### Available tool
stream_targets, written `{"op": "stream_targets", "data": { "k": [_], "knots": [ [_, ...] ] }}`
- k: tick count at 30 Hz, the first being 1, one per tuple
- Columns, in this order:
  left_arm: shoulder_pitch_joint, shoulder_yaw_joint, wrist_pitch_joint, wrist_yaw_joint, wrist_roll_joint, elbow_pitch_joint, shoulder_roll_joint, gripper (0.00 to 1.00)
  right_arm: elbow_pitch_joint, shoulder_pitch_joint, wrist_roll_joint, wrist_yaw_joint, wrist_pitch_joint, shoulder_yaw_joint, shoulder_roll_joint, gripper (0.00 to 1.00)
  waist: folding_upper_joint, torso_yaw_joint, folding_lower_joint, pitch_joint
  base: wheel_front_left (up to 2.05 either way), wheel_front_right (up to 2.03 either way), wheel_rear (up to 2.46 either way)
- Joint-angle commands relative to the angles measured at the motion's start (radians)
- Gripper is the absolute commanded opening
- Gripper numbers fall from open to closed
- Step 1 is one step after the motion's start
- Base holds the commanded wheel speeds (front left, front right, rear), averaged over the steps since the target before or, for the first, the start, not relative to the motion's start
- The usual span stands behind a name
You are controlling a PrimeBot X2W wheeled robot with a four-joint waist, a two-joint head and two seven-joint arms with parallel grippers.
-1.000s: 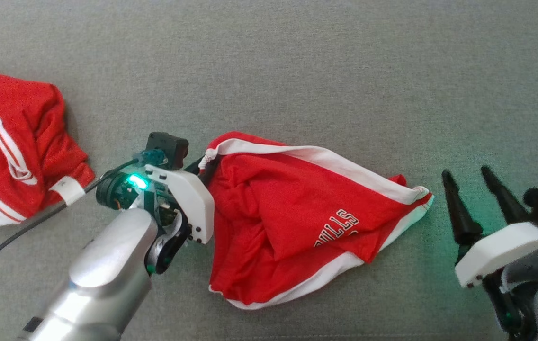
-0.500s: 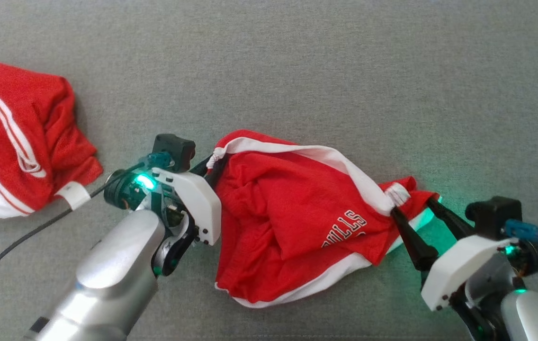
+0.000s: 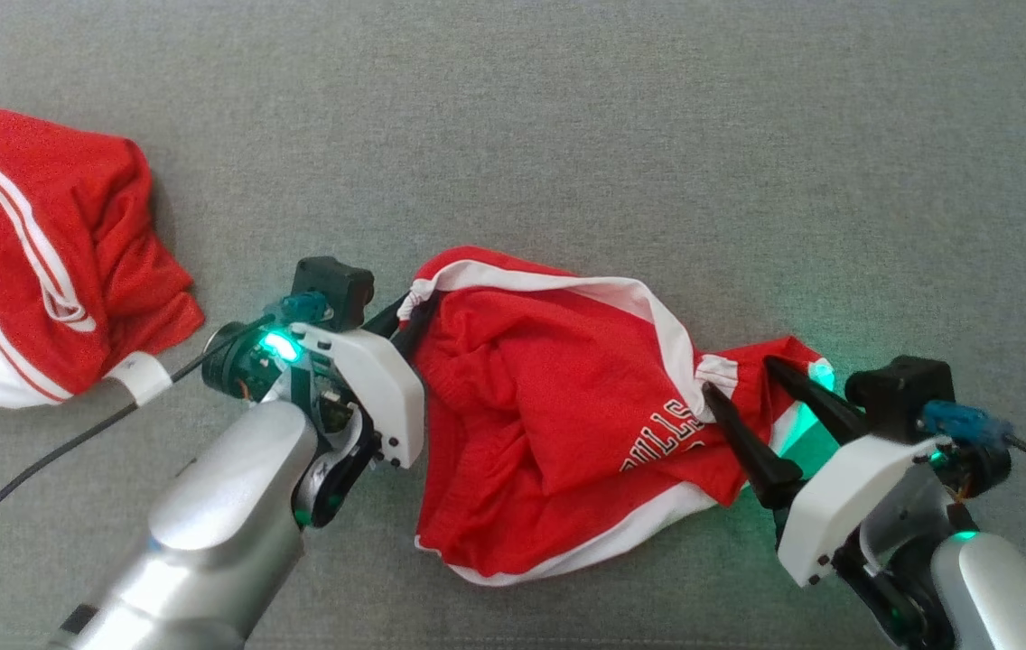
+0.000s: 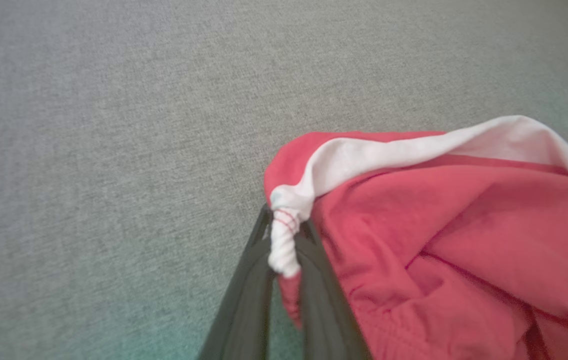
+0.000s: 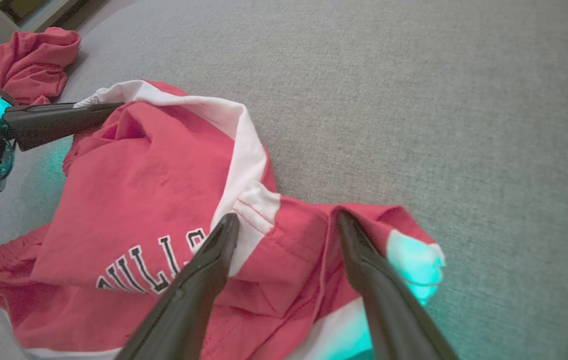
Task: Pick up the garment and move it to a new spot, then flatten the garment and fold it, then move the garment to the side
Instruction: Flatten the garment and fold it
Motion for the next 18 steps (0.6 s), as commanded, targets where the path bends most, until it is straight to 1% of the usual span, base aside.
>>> {"op": "stream_targets", "data": {
  "k": [1, 2, 3, 4, 5, 11, 14, 18],
  "knots": [
    [-0.043, 0.029, -0.009, 0.005, 0.001, -0.018, 0.018, 0.0, -0.034, -0.024, 0.009, -0.001, 0.011, 0.028, -0.022, 1.0, 0.0, 0.001, -0.0001, 0.0, 0.0, 0.0, 0.0],
    [-0.043, 0.03, -0.014, 0.005, 0.001, -0.018, 0.017, 0.0, -0.029, -0.027, 0.012, -0.001, 0.018, 0.033, -0.027, 0.63, 0.0, 0.001, -0.0001, 0.0, 0.0, 0.0, 0.0],
    [-0.043, 0.03, -0.014, 0.005, 0.001, -0.018, 0.017, 0.0, -0.029, -0.027, 0.012, -0.001, 0.018, 0.033, -0.027, 0.63, 0.0, 0.001, -0.0001, 0.0, 0.0, 0.0, 0.0],
    [-0.043, 0.03, -0.019, 0.006, 0.001, -0.016, 0.016, 0.0, -0.027, -0.031, 0.014, -0.001, 0.02, 0.035, -0.03, 0.11, 0.0, 0.002, -0.0001, 0.0, 0.0, 0.0, 0.0],
    [-0.044, 0.03, -0.022, 0.006, 0.002, -0.015, 0.015, 0.0, -0.023, -0.034, 0.02, -0.001, 0.024, 0.037, -0.031, 0.0, 0.0, 0.003, -0.0001, 0.001, 0.0, 0.0, 0.0],
    [-0.042, 0.035, -0.057, 0.014, 0.004, -0.007, 0.011, 0.0, -0.021, -0.045, 0.031, -0.001, 0.04, 0.031, -0.044, 0.0, 0.0, 0.01, -0.0001, -0.002, 0.0, 0.0, 0.0],
    [-0.042, 0.047, -0.104, 0.025, 0.012, -0.016, 0.014, 0.0, -0.045, -0.052, 0.033, -0.001, 0.025, 0.012, -0.047, 0.0, 0.0, 0.012, -0.0001, -0.005, 0.0, 0.0, 0.0],
    [-0.035, 0.078, -0.193, 0.056, 0.029, -0.062, 0.028, 0.0, -0.086, -0.071, 0.03, -0.001, -0.018, -0.049, -0.046, 0.0, 0.0, 0.008, -0.0001, -0.024, 0.0, 0.0, 0.0]
  ]
}}
